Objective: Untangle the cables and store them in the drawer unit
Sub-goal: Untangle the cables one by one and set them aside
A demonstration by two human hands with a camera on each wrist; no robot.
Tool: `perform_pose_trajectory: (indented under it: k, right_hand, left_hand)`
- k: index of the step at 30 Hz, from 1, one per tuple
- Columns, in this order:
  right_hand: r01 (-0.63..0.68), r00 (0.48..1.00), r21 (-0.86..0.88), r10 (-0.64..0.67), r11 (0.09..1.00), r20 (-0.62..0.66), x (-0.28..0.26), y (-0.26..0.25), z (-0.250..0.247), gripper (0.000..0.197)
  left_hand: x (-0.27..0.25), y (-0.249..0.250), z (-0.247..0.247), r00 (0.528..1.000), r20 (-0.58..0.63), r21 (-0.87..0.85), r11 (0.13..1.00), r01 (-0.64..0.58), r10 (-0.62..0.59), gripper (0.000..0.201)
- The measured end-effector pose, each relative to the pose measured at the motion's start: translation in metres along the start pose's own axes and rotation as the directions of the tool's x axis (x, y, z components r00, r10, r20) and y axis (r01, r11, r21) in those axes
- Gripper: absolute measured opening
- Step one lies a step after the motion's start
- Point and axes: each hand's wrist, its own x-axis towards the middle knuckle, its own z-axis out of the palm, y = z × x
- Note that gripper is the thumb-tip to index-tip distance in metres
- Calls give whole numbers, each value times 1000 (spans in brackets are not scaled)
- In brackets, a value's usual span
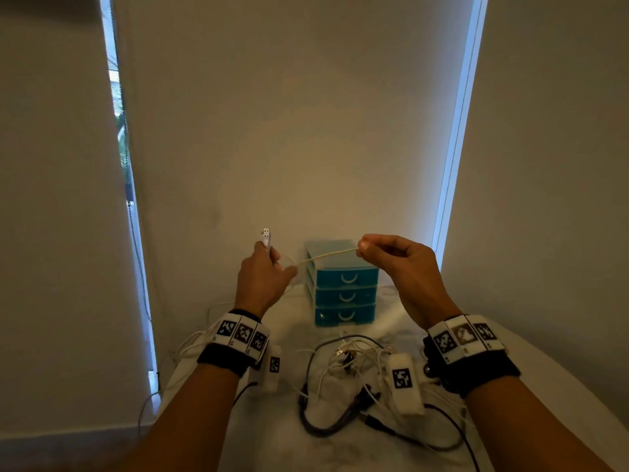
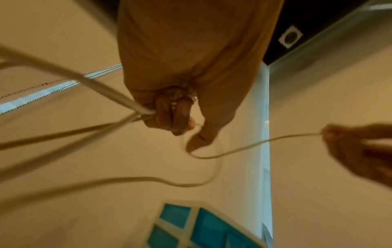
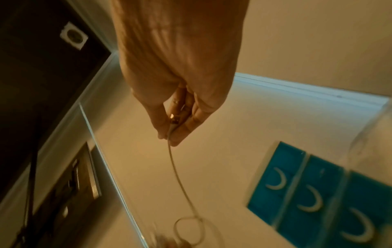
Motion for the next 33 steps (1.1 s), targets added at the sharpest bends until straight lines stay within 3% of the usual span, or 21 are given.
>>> perform_pose_trajectory:
  k: [3,5,6,8,10,11,13,16,18,20,23,26,29,30,33]
  right_hand:
    - [56,998,81,-52,995,-43,5,-11,-5,26]
    - [116,993,-94,-118,989,-19,12,-14,-10,25]
    - [129,992,-289,-122,949,45,17,-12,-11,24]
    - [147,979,-656,-17,741,201,26,-4,-6,23]
    - [212,963,-768,3,604,268,31,3,5,19]
    - [245,962,-760,-53,602,268,34,3,12,17]
    - [294,955,-670,-191,682,225,36,-6,28,14]
    - [313,950,-554,-262,771,172,38,-27,48,12]
    - [319,947,-556,-275,768,163,38,-38,50,11]
    - [303,951,-593,-273,746,142,41,-43,43,11]
    - [213,973,-690,-217,692,82,46,-37,23,11]
    - [43,996,-742,-82,669,-16,49,-14,6,11]
    - [-110,990,-746,8,656,-139,52,7,-7,2]
    - [-146,981,-729,4,669,-192,53,11,-11,9]
    - [-200,954,-595,17,778,-299,53,10,-14,20]
  left_hand:
    - [14,-19,-10,995,-74,87,994,67,-61,22]
    - [22,-29,-22,988,-83,97,985,141,-133,16]
    - [27,-32,-28,985,-82,79,984,161,-154,13]
    - [32,-26,-40,988,-63,-2,990,144,-144,7]
    - [28,-9,-50,996,42,-151,985,84,-79,17]
    - [22,3,-53,991,127,-230,971,64,-36,20]
    - [9,24,-53,957,281,-261,965,3,73,24]
    - [3,31,-43,873,438,-1,971,-239,216,44]
    - [3,22,-41,828,521,113,944,-310,210,44]
    - [4,11,-43,820,553,202,931,-302,146,46]
    - [6,4,-52,884,449,258,929,-266,128,59]
    - [15,5,-63,960,250,212,961,-178,123,54]
    - [30,0,-74,983,155,276,952,-134,94,45]
    - [36,-6,-79,992,96,299,949,-104,79,42]
    - [48,-23,-87,993,-94,328,944,-41,76,34]
